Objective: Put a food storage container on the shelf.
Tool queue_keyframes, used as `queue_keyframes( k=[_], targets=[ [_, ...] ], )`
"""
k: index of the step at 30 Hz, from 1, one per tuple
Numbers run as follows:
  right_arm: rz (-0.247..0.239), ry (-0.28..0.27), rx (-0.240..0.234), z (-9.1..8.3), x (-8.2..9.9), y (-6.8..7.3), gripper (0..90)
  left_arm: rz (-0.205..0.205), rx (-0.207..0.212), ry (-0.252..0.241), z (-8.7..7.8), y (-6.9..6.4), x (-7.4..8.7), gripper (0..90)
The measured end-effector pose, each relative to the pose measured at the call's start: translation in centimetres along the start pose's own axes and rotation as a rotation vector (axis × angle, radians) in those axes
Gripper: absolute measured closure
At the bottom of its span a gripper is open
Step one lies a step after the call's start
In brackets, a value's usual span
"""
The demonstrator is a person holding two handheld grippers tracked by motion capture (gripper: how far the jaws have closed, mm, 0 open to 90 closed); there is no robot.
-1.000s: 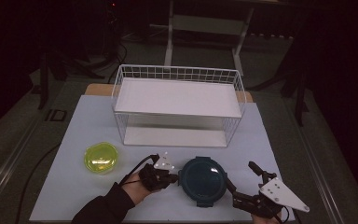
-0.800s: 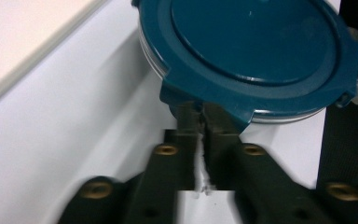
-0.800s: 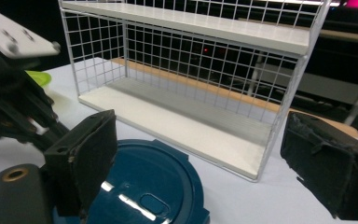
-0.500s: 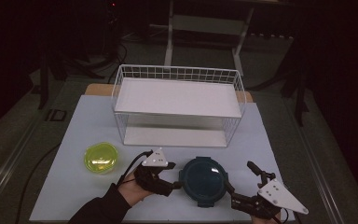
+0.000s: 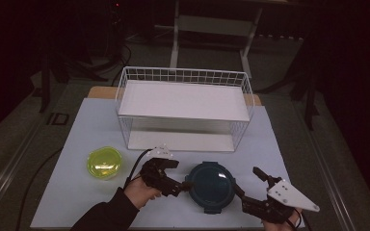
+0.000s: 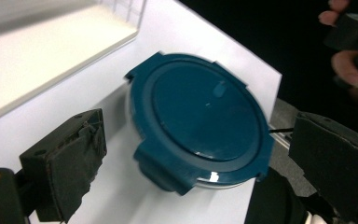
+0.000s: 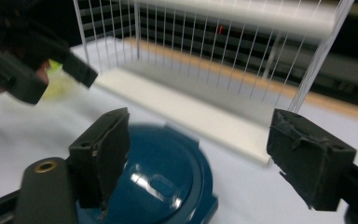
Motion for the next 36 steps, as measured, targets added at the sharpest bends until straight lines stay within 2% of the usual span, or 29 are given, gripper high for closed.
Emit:
queue_keyframes(
  k=[3, 4, 5, 7, 10, 13, 15, 16, 17, 19, 20, 21, 22, 23, 25, 26, 28, 32, 34, 36],
  targets=[
    [0.031, 0.014, -0.008, 0.1, 0.2, -0.3, 22.2, -0.040, -0.005, 0.017, 0.4, 0.6, 0.1, 3.7],
    [0.031, 0.014, -0.008, 0.1, 0.2, -0.3, 22.2, -0.040, -0.005, 0.017, 0.4, 0.6, 0.1, 3.6],
    [0.046, 0.014, -0.014, 0.2, 0.2, -0.4, 22.2, -0.083, 0.014, 0.022, 0.9, 1.0, 0.2, 3.6],
    [0.034, 0.007, -0.034, 0.2, 0.4, -0.8, 21.7, -0.110, 0.020, 0.034, 1.3, 1.4, 0.3, 3.7],
    [0.028, -0.021, -0.053, 0.1, 0.7, -0.9, 19.1, -0.162, 0.057, 0.044, 2.0, 2.2, 0.6, 4.2],
    [0.028, 0.009, -0.043, 0.1, 0.8, -0.9, 12.1, -0.233, 0.108, 0.066, 2.8, 3.0, 1.1, 5.1],
    [0.027, 0.030, -0.034, 0.2, 0.9, -0.8, 10.9, -0.283, 0.141, 0.080, 3.3, 3.6, 1.4, 8.6],
    [0.027, 0.030, -0.034, 0.2, 0.9, -0.8, 10.9, -0.283, 0.141, 0.080, 3.3, 3.6, 1.4, 11.6],
    [0.013, 0.042, -0.026, 0.4, 1.1, -0.5, 10.4, -0.319, 0.144, 0.093, 3.7, 3.9, 1.6, 14.1],
    [0.015, 0.046, -0.035, 0.4, 1.1, -0.4, 10.4, -0.350, 0.154, 0.115, 3.9, 4.2, 1.9, 14.7],
    [0.019, 0.045, -0.050, 0.4, 1.1, -0.4, 10.5, -0.360, 0.163, 0.122, 4.0, 4.3, 2.0, 18.5],
    [0.018, 0.045, -0.051, 0.4, 1.1, -0.4, 10.5, -0.390, 0.180, 0.125, 4.1, 4.4, 2.1, 20.9],
    [0.016, 0.049, -0.052, 0.5, 1.1, -0.4, 10.5, -0.410, 0.190, 0.129, 4.2, 4.5, 2.2, 22.7],
    [0.017, 0.055, -0.054, 0.5, 1.1, -0.4, 10.5, -0.422, 0.195, 0.128, 4.2, 4.7, 2.3, 28.7],
    [0.017, 0.054, -0.055, 0.5, 1.1, -0.4, 10.5, -0.462, 0.225, 0.128, 4.4, 5.0, 2.5, 32.8],
    [0.014, 0.054, -0.051, 0.5, 1.2, -0.4, 10.5, -0.464, 0.230, 0.125, 4.5, 5.0, 2.6, 36.4],
    [0.014, 0.054, -0.051, 0.5, 1.2, -0.4, 10.5, -0.469, 0.239, 0.128, 4.5, 5.1, 2.6, 37.4],
    [0.016, 0.056, -0.048, 0.6, 1.2, -0.4, 10.5, -0.488, 0.255, 0.154, 5.1, 5.1, 3.0, 42.6],
    [0.013, 0.055, -0.048, 0.6, 1.2, -0.4, 10.5, -0.523, 0.283, 0.155, 5.3, 5.3, 3.2, 44.8],
    [0.008, 0.056, -0.045, 0.5, 1.2, -0.3, 10.6, -0.540, 0.304, 0.156, 5.4, 5.3, 3.3, 49.3]
  ],
)
Point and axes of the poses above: each handheld gripper's, and its own axes: z roughly forward along the jaws, x roughly out of its underside, y roughly to its left, the point moved 1 cm from there along z, roughly forward along the jaws, and after that the axes turned 4 degrees about y, right-handed, at the moved point
